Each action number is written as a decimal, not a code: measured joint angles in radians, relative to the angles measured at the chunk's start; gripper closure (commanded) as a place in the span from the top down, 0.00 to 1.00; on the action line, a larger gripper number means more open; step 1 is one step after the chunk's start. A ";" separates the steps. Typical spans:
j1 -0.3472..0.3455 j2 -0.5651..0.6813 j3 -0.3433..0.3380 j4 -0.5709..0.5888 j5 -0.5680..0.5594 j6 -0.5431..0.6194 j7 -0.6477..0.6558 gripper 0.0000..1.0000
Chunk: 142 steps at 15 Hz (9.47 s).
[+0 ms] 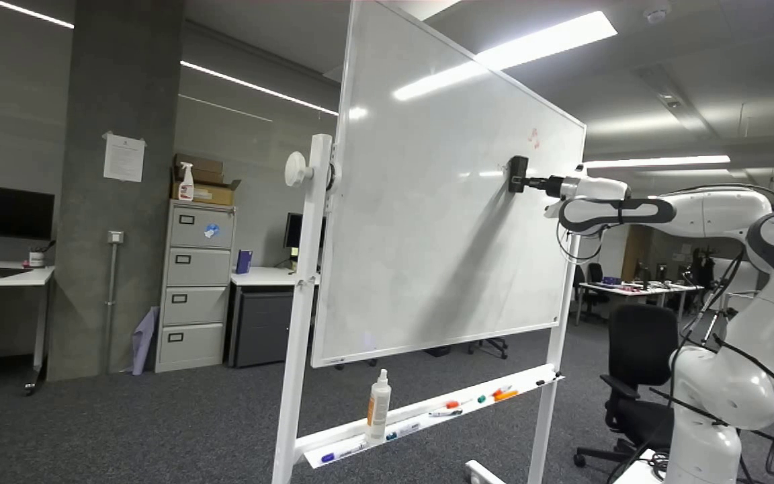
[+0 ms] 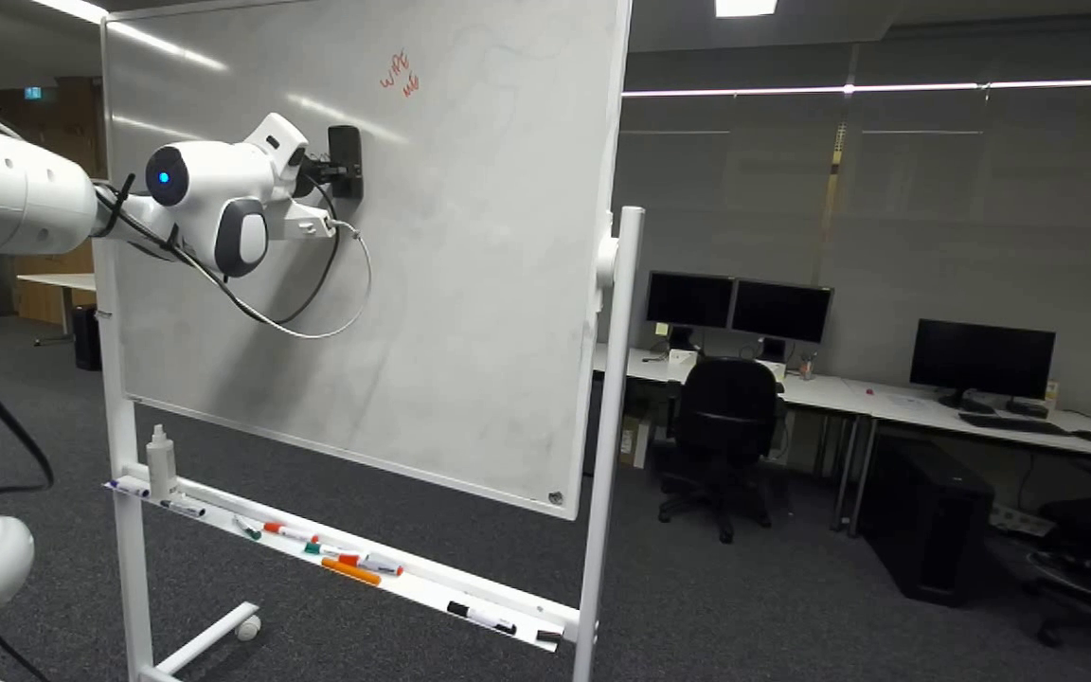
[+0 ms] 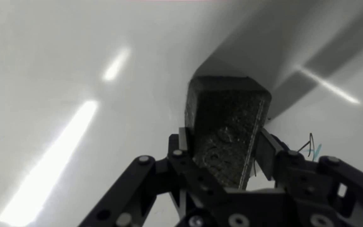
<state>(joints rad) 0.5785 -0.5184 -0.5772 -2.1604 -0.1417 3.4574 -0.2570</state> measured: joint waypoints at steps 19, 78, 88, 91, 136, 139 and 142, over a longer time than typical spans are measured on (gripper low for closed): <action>0.172 0.004 -0.010 0.049 -0.059 -0.064 -0.005 0.31; 0.180 -0.064 -0.139 0.098 0.009 -0.178 0.004 0.31; 0.346 -0.079 -0.110 0.098 -0.041 -0.251 -0.019 0.31; 0.381 -0.079 -0.108 0.097 -0.040 -0.265 -0.054 0.31; -0.203 -0.069 0.197 0.276 0.186 -0.484 0.046 0.56; -0.203 -0.069 0.197 0.276 0.186 -0.484 0.046 0.56; -0.203 -0.069 0.197 0.276 0.186 -0.484 0.046 0.56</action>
<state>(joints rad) 0.3753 -0.5875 -0.3798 -1.8848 0.0440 2.9738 -0.2110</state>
